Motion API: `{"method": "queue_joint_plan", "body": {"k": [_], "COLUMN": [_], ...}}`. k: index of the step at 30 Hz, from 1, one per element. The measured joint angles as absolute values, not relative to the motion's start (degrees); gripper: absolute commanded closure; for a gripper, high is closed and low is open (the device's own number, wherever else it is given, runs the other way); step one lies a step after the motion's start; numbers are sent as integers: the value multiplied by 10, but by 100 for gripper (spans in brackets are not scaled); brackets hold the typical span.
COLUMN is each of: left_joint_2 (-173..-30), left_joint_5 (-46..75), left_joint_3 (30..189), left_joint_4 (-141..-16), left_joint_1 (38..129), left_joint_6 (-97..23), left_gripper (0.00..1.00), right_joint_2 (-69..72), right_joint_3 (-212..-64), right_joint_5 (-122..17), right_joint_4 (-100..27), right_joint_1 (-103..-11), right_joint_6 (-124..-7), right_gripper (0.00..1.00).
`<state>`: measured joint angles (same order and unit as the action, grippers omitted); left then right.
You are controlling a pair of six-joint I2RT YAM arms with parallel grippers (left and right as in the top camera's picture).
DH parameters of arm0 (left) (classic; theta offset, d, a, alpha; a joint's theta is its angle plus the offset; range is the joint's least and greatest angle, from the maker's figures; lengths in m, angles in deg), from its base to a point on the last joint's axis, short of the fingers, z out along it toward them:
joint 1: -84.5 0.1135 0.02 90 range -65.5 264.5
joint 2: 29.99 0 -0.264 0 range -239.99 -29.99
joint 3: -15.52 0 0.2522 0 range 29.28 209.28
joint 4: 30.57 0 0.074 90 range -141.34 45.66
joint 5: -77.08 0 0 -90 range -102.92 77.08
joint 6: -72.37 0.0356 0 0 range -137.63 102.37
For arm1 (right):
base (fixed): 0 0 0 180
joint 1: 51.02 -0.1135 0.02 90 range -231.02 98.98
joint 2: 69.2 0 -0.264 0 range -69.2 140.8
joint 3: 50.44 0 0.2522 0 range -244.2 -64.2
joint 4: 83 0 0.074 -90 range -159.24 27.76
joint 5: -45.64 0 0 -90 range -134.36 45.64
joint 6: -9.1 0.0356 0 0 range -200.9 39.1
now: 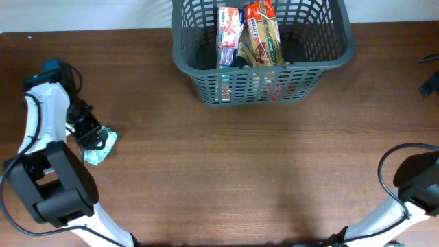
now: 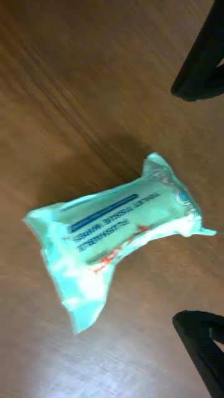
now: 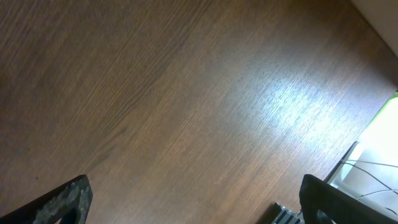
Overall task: Pack container
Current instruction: 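Lower the left gripper onto the green flushable wipes pack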
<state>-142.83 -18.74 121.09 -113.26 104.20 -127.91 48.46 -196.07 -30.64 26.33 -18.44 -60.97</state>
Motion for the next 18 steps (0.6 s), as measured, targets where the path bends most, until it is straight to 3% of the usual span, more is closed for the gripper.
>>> {"method": "queue_joint_plan", "body": {"k": [18], "left_joint_2": [-1428], "left_joint_5": [-178], "left_joint_3": [1112], "left_joint_4": [-1021], "left_joint_1": [1042], "left_joint_6": [-1309], "left_gripper": [1], "right_joint_2": [485], "right_joint_3": [-1961], "right_joint_5": [-306], "right_joint_4": [263], "right_joint_1": [-184], "right_joint_6": [-610], "right_gripper": [1]}}
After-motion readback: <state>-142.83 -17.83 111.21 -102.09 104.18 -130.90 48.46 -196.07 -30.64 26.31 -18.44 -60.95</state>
